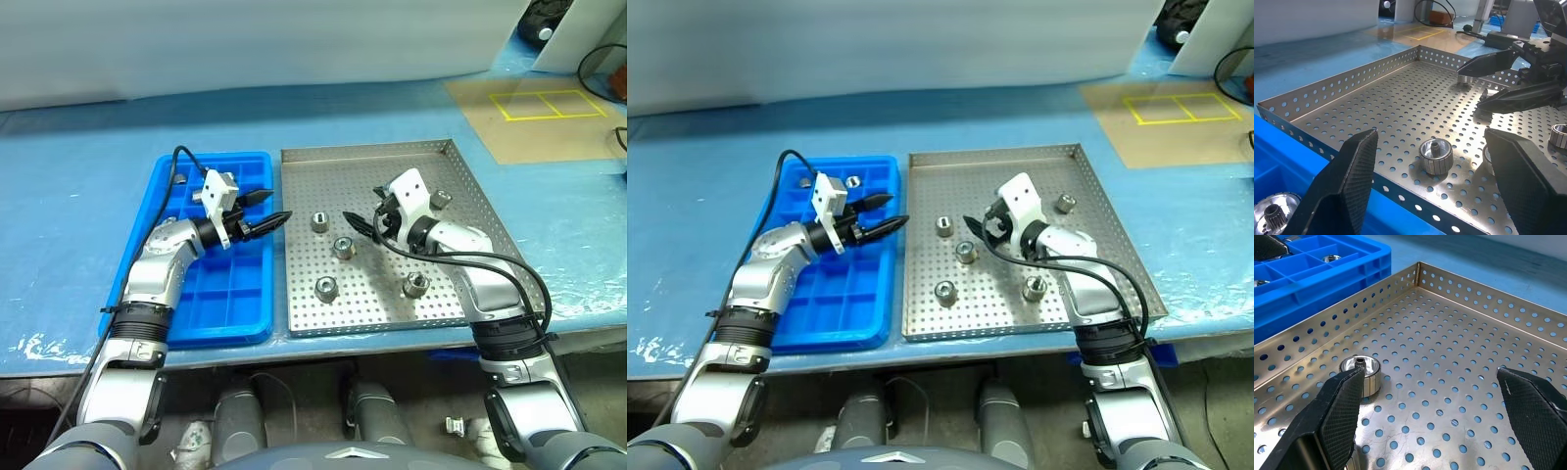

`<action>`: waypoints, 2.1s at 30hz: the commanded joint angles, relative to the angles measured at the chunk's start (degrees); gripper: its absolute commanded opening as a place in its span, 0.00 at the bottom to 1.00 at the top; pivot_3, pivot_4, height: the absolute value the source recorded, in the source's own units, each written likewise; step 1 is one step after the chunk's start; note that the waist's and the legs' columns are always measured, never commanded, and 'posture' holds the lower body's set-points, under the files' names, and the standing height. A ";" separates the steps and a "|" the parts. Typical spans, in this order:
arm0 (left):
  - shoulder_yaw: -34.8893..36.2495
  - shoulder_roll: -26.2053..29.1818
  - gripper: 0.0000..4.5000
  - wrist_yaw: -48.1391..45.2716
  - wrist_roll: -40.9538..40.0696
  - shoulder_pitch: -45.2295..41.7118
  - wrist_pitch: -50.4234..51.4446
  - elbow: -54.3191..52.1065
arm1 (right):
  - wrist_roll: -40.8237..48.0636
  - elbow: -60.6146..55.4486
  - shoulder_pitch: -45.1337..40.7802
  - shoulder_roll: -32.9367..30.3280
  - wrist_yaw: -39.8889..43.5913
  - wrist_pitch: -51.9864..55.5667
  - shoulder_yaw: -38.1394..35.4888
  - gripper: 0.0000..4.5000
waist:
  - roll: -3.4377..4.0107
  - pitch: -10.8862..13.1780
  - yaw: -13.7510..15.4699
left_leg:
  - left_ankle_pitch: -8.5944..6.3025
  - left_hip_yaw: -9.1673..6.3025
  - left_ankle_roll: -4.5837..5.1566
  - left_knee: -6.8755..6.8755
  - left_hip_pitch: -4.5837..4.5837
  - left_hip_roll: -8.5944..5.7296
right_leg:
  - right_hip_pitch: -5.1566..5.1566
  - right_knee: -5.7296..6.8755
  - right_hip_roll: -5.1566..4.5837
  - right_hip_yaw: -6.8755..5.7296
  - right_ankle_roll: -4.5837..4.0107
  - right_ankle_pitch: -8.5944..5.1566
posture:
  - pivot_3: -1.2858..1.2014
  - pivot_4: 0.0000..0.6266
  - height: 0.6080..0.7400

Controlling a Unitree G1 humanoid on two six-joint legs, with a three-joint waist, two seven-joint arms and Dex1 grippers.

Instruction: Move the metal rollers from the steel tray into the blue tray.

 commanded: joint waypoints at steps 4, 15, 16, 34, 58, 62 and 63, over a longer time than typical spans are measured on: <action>0.36 0.25 0.82 -0.44 -0.32 -0.47 -0.95 -0.90 | 0.75 -2.57 -0.13 -0.18 -0.44 -0.32 -0.90 0.98 | 0.00 0.00 0.00 | -0.01 0.00 0.01 0.00 0.00 0.00 | 0.00 0.00 0.00 0.00 0.00 0.00 | 0.41 0.24 1.00; 0.39 -0.31 0.82 -0.13 -0.25 -1.59 -1.75 0.15 | 0.72 -2.69 -0.08 -0.55 -0.27 -0.24 -0.92 0.98 | 0.00 0.00 0.00 | -0.01 0.00 0.01 0.02 0.01 0.00 | 0.02 0.01 0.00 0.00 0.00 0.00 | 0.41 0.24 1.00; 0.28 -0.35 0.82 -0.64 -0.45 -1.84 -1.68 0.27 | 0.76 -2.76 -0.07 -0.75 -0.02 -0.19 -0.90 0.98 | 0.00 0.00 0.00 | 0.00 0.00 0.01 0.02 0.01 0.00 | 0.02 0.02 0.00 0.00 0.00 0.00 | 0.41 0.24 1.00; -10.47 -8.50 0.82 -17.41 11.11 -23.51 -19.50 33.63 | 13.95 -24.45 10.02 -16.00 13.10 12.22 -3.26 0.98 | -0.02 -0.01 -0.21 | -0.15 0.00 0.25 0.27 0.25 -0.05 | 0.40 -0.01 -0.04 0.09 0.01 0.00 | 0.34 0.24 1.00; -13.87 -15.88 0.82 -16.40 23.84 -28.68 -27.83 51.82 | 12.70 -33.79 21.64 -16.48 -0.54 15.81 -8.12 0.98 | -0.01 -0.01 -2.48 | -0.35 0.05 0.58 0.26 0.28 -0.12 | 0.67 -0.56 -0.08 0.12 0.04 0.03 | 0.27 0.24 1.00; -13.37 -16.29 0.82 -14.45 24.88 -29.06 -27.22 52.85 | 12.81 -34.05 22.00 -16.55 -1.08 15.84 -7.85 0.98 | -0.01 -0.02 -3.28 | -0.35 0.05 0.58 0.30 0.35 -0.16 | 0.77 -0.56 -0.10 0.11 0.06 0.02 | 0.27 0.24 1.00; -13.55 -16.29 0.82 -14.16 25.26 -29.03 -27.20 52.99 | 12.67 -34.06 22.11 -16.60 -1.17 15.72 -7.73 0.98 | -0.01 -0.02 -3.40 | -0.36 0.05 0.59 0.31 0.35 -0.18 | 0.78 -0.56 -0.10 0.12 0.07 0.01 | 0.26 0.24 1.00</action>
